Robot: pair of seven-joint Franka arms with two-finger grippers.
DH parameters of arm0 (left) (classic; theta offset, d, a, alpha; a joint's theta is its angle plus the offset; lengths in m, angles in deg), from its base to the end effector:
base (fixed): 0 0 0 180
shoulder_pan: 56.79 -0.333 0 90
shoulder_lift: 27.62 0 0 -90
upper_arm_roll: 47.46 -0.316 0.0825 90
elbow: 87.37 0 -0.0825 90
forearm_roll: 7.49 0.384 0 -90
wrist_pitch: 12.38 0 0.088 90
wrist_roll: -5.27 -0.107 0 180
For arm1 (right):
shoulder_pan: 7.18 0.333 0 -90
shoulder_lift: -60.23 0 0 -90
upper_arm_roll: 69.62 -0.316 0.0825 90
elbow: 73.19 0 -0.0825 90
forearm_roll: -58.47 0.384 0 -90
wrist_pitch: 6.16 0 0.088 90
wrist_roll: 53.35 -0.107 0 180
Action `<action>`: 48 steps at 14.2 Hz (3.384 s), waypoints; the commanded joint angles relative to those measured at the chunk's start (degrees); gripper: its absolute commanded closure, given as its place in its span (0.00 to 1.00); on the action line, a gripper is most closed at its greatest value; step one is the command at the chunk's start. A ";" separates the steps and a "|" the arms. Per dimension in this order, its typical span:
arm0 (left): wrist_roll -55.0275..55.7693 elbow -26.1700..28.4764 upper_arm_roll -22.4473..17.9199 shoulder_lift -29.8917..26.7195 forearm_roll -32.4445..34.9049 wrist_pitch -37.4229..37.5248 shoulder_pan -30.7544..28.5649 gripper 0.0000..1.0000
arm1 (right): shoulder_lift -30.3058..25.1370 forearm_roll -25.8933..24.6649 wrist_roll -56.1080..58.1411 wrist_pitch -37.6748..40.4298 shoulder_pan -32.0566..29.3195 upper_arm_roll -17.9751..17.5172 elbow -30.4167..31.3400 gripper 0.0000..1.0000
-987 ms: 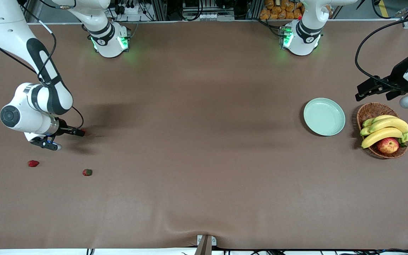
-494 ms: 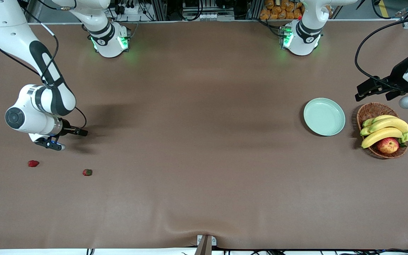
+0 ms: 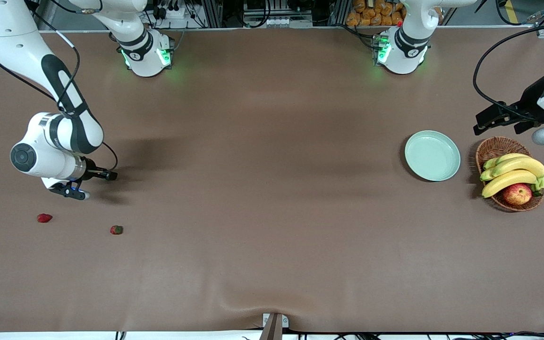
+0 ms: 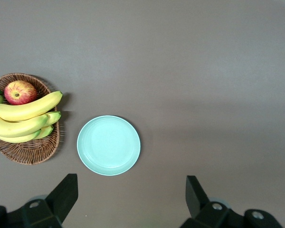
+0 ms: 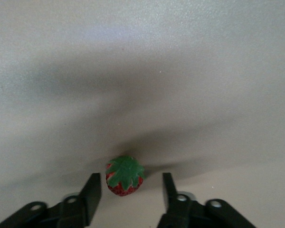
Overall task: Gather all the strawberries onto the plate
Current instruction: 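Lower the right gripper onto the strawberry and close it, then carry the strawberry to mid-table with the right gripper while the left gripper approaches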
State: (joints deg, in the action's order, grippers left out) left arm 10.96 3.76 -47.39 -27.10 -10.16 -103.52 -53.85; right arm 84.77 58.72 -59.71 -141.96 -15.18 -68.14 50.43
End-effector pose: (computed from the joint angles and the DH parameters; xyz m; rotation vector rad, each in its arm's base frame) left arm 0.5576 -0.0342 0.6120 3.0949 0.0742 -0.0192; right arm 0.5346 -0.0896 0.1802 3.0907 -0.4336 -0.3379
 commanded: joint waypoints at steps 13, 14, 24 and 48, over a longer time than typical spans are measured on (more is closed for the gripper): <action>-0.85 -0.61 0.01 0.71 0.56 0.70 0.04 0.00 | -4.06 3.00 -1.80 7.03 12.64 -0.60 -12.15 0.91; -0.85 -0.61 0.01 0.88 0.56 0.70 -0.04 0.00 | -3.71 3.00 -3.46 8.53 14.48 -0.69 -14.44 0.91; 0.99 -1.22 0.28 5.27 -0.31 0.27 3.11 0.00 | 8.40 5.90 -28.06 9.86 33.21 -0.60 -32.63 0.93; 5.65 -3.42 2.04 21.80 -6.29 -12.12 11.90 0.00 | 26.28 11.27 -52.08 -6.54 44.30 0.19 -49.88 0.00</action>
State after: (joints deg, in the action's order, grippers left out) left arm 14.91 1.98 -45.25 -7.05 -14.84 -114.62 -42.85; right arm 114.05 69.74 -111.71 -154.78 29.92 -68.51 0.54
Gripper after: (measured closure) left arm 0.000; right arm 0.326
